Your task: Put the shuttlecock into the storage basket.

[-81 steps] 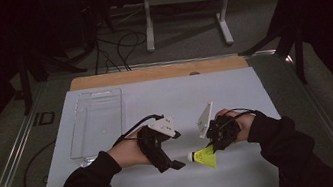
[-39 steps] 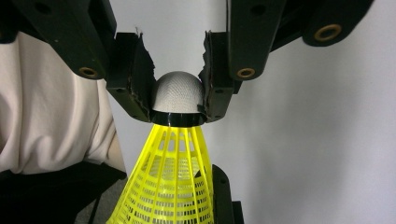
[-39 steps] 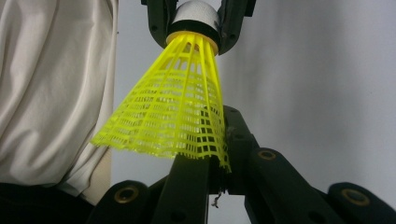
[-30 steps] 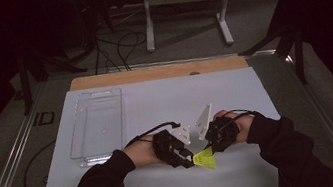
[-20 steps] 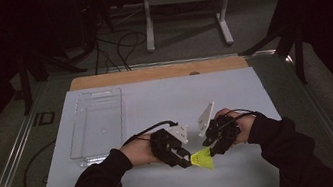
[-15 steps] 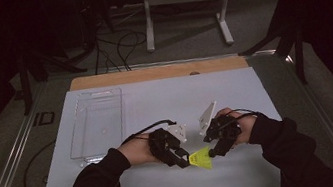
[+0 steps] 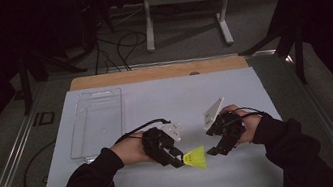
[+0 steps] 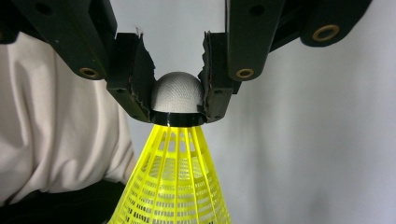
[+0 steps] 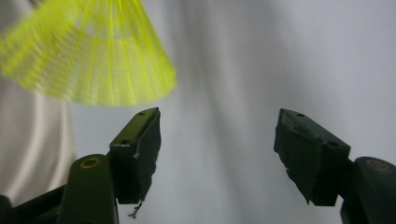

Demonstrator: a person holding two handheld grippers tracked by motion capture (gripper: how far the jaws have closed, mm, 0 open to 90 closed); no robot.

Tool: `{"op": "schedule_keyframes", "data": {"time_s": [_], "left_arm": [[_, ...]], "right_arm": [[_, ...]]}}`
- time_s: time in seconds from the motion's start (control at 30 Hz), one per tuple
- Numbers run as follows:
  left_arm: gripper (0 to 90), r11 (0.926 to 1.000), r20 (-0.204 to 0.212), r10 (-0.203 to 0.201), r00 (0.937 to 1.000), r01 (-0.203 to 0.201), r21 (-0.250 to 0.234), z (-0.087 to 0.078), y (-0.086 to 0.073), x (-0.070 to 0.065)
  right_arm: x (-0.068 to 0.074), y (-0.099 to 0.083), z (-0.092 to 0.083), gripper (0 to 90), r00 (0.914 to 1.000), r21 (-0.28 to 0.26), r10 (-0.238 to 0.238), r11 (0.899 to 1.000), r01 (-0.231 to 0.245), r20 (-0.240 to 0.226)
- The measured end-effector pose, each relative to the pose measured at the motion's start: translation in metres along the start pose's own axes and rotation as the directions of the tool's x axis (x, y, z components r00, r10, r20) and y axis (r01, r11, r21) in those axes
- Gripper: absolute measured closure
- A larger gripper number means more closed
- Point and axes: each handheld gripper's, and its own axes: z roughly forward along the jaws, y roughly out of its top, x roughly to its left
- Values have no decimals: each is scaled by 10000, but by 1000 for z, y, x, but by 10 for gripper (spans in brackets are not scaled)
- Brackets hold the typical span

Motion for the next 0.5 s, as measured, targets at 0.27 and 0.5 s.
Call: {"op": "schedule_keyframes", "data": {"time_s": [0.27,0.5], "left_arm": [[656,9996,-285,-287,9992,285,-87,-17,-8,0],[657,9982,-510,-561,9971,549,-244,-33,-13,0]], "right_arm": [[-4,-10,-7,137,9985,-766,514,9957,-526,-178],[-3,-18,-14,111,9975,-1543,577,9860,-635,-419]]}}
